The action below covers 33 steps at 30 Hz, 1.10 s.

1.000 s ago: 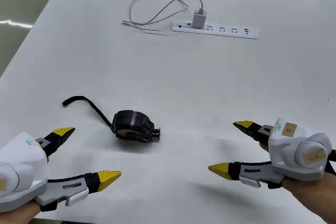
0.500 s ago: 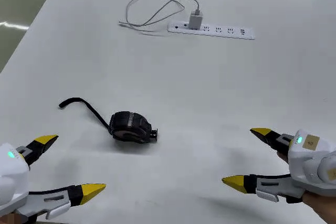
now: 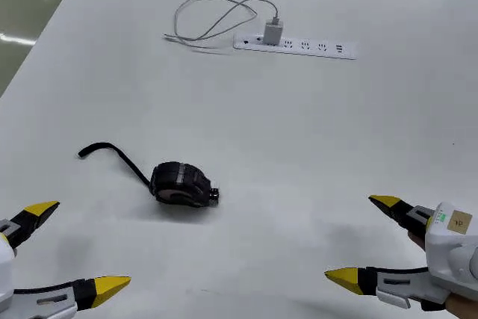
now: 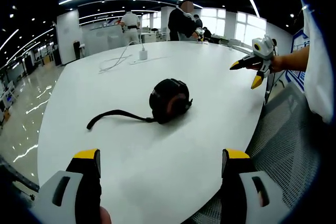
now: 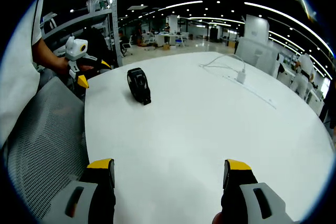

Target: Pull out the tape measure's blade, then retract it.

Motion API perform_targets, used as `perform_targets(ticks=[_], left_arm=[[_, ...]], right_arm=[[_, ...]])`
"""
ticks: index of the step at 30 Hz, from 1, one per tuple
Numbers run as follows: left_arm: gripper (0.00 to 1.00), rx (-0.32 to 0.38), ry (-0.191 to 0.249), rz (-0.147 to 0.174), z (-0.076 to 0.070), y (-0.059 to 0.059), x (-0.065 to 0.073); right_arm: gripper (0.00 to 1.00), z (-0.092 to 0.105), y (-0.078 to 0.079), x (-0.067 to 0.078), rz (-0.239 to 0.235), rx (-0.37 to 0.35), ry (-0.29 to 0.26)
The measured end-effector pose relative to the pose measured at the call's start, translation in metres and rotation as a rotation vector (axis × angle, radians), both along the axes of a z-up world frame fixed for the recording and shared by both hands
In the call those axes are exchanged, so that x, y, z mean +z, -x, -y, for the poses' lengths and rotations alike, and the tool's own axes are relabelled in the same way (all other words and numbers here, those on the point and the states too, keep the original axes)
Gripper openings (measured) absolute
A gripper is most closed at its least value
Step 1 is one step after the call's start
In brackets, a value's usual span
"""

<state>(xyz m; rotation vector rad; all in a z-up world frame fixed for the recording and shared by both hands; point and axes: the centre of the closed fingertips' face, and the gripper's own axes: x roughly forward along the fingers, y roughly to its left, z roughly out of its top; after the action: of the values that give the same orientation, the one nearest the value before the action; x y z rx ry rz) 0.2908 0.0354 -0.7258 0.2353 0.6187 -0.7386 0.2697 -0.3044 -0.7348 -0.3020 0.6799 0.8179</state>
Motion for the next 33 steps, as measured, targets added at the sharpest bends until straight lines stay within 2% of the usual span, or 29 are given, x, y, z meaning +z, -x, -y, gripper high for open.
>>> perform_targets(ticks=[3,4,12,17,24,26,33], left_arm=[[0.93,-0.008,0.002,-0.008,-0.001,0.002,-0.001],[0.93,-0.005,-0.014,-0.004,-0.004,0.002,-0.002],[0.94,-0.009,-0.002,-0.011,-0.003,0.003,0.0],[0.94,-0.019,0.012,-0.007,0.001,0.002,0.005],[0.95,-0.028,0.011,0.001,0.003,0.001,0.008],[0.96,-0.028,0.01,0.013,0.003,0.001,0.009],[0.96,-0.033,0.015,0.01,0.004,0.003,0.009]], right_arm=[[0.84,0.002,0.005,-0.002,-0.008,-0.01,-0.001],[0.84,0.004,0.007,-0.003,-0.01,-0.013,0.001],[0.84,0.012,0.015,-0.004,-0.02,-0.034,0.009],[0.85,0.016,0.016,-0.001,-0.012,-0.047,0.015],[0.84,0.02,0.016,-0.002,-0.014,-0.058,0.015],[0.84,0.02,0.017,-0.002,-0.015,-0.059,0.016],[0.83,0.02,0.017,-0.003,-0.019,-0.059,0.016]])
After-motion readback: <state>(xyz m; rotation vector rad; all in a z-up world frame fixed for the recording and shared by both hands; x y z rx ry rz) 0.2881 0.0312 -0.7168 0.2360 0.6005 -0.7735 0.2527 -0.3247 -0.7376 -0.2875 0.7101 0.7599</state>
